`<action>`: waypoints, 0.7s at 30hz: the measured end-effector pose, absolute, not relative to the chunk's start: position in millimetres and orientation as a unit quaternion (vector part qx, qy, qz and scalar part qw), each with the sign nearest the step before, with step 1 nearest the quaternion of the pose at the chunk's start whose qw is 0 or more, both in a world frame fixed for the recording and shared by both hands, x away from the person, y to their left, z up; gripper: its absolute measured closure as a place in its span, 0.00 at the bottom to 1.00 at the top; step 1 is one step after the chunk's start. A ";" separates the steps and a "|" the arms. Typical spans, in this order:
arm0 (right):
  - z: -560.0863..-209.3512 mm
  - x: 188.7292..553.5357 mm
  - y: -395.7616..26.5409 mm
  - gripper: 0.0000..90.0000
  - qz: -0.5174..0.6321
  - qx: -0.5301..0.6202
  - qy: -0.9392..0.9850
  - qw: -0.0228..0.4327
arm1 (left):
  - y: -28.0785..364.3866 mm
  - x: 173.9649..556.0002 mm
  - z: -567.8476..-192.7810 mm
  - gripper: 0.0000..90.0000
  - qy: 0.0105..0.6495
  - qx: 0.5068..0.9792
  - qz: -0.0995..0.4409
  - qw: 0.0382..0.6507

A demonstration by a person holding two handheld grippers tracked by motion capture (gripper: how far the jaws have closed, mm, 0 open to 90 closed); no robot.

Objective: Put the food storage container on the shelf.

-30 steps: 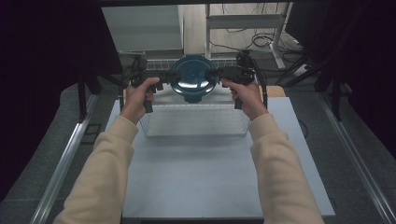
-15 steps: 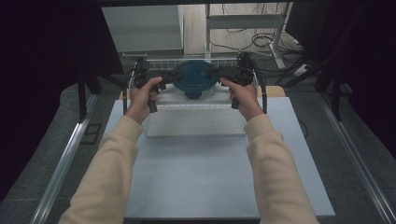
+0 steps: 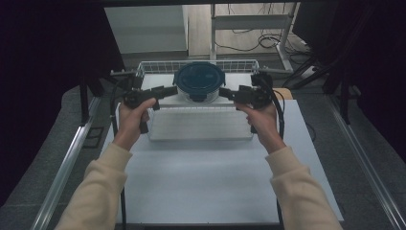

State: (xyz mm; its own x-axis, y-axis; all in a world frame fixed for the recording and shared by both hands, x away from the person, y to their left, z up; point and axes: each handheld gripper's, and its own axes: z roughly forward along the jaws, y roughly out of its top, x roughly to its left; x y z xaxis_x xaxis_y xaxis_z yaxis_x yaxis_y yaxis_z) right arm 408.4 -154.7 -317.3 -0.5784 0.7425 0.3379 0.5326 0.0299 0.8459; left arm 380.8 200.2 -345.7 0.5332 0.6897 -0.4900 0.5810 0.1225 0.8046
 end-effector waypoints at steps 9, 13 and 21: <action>-367.7 331.8 -187.1 0.13 0.513 0.392 0.746 0.162 | 206.9 311.5 -403.4 0.23 0.469 0.698 0.060 0.538; -389.4 307.2 -199.5 0.15 0.504 0.380 0.758 0.161 | 207.8 289.3 -427.9 0.23 0.473 0.701 0.078 0.528; -437.3 279.7 -222.3 0.18 0.480 0.387 0.771 0.161 | 202.7 264.3 -476.6 0.28 0.465 0.740 0.077 0.480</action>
